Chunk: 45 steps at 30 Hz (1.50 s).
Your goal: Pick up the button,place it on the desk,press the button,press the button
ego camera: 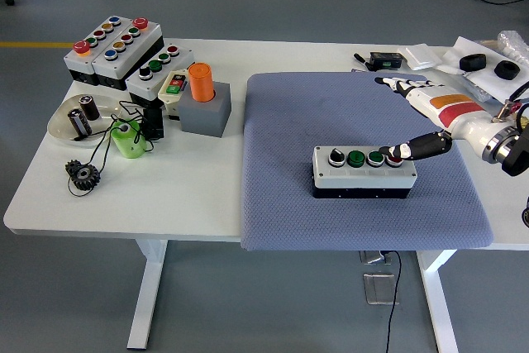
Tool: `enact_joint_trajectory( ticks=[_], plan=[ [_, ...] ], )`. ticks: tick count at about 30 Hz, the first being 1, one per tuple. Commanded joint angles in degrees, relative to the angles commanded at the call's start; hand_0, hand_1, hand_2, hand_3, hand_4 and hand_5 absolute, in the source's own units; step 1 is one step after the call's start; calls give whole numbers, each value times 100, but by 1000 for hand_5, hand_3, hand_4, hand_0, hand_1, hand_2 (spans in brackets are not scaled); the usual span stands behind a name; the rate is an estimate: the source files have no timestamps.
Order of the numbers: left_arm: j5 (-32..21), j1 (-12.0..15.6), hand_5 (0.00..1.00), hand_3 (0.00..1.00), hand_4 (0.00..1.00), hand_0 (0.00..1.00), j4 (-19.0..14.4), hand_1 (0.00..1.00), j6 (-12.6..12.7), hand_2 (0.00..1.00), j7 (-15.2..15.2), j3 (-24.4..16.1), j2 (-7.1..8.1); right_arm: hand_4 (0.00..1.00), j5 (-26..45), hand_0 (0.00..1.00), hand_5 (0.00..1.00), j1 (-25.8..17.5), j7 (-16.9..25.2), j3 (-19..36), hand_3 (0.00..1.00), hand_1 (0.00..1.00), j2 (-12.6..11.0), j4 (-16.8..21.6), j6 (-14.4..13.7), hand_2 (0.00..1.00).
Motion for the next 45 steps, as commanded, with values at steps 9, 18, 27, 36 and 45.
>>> enact_joint_trajectory(
  ticks=[9, 18, 27, 36, 45],
  plan=[
    [82, 29, 998, 499, 326, 650, 0, 707, 2, 702, 28, -30, -18, 806, 511, 219, 452, -216, 24, -181, 790, 2, -144, 137, -165, 151],
    [48, 32, 998, 505, 325, 650, 0, 706, -6, 702, 19, 22, -20, 758, 564, 119, 621, -298, -172, -190, 697, 2, -161, 62, 63, 36],
    [-11, 1, 998, 505, 324, 650, 0, 705, -7, 702, 2, 29, -18, 745, 540, 120, 636, -417, -192, -204, 686, 2, -216, -13, 174, 34],
    [-72, -3, 998, 507, 322, 650, 0, 705, -13, 702, -10, 85, -21, 723, 525, 121, 654, -457, -254, -312, 681, 2, -192, -114, 262, 34],
    [-114, -12, 998, 506, 321, 650, 0, 705, -20, 702, -20, 110, -18, 718, 464, 122, 661, -479, -331, -401, 680, 2, -165, -324, 383, 34]
  ],
)
